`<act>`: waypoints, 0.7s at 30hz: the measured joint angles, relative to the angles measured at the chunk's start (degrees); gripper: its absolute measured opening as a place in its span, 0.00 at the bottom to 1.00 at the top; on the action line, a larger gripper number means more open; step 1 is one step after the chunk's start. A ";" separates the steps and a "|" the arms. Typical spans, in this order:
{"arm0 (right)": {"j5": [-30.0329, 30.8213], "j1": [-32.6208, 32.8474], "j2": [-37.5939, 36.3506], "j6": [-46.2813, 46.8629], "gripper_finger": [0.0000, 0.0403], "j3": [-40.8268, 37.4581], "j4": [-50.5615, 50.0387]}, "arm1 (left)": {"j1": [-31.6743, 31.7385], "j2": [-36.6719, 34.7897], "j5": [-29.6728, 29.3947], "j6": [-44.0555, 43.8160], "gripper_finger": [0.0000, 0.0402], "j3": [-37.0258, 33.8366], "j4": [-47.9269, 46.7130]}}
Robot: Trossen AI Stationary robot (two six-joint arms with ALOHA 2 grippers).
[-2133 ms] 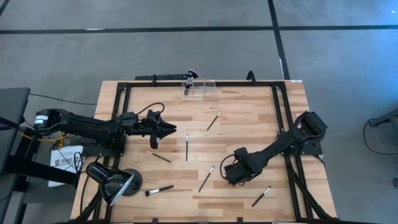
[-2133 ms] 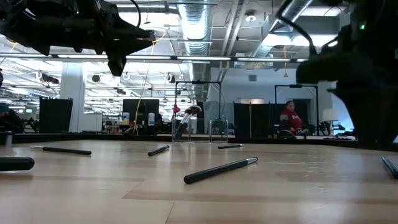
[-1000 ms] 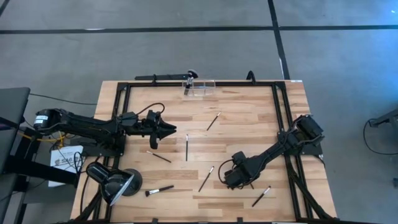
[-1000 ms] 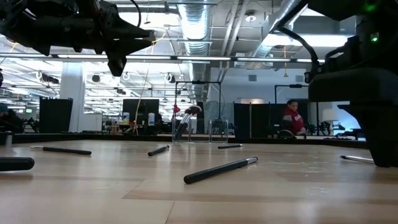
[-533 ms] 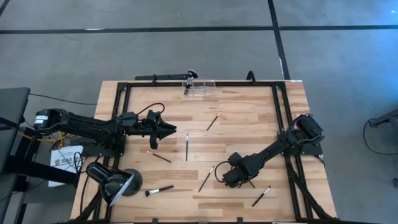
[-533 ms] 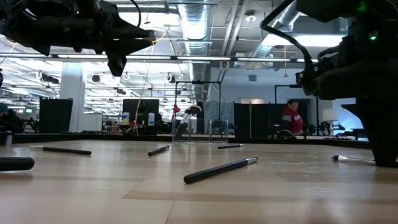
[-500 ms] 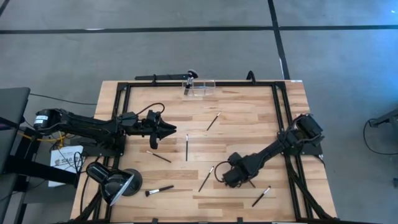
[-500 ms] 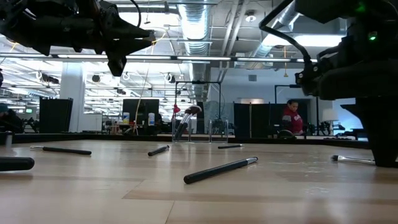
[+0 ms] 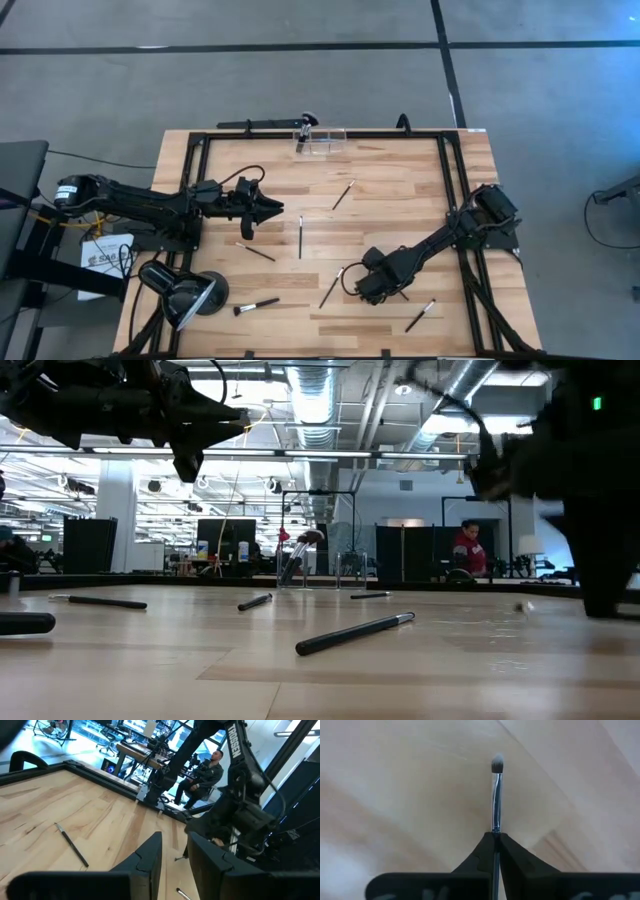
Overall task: Sort items
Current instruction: Put the eyeshadow brush into the right section of the transparent organizer
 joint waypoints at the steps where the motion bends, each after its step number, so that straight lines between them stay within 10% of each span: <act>1: 0.52 0.27 -0.32 0.04 0.01 0.37 -0.64 | 0.00 0.00 0.00 0.00 0.22 0.00 0.00; 10: 7.27 3.00 -4.39 1.14 0.01 2.23 -1.38 | 0.00 0.00 0.02 0.00 0.22 -0.02 -0.44; 21: 32.32 2.92 -12.03 -3.32 0.00 2.32 1.80 | 0.00 0.00 0.02 1.43 0.22 -0.02 -0.42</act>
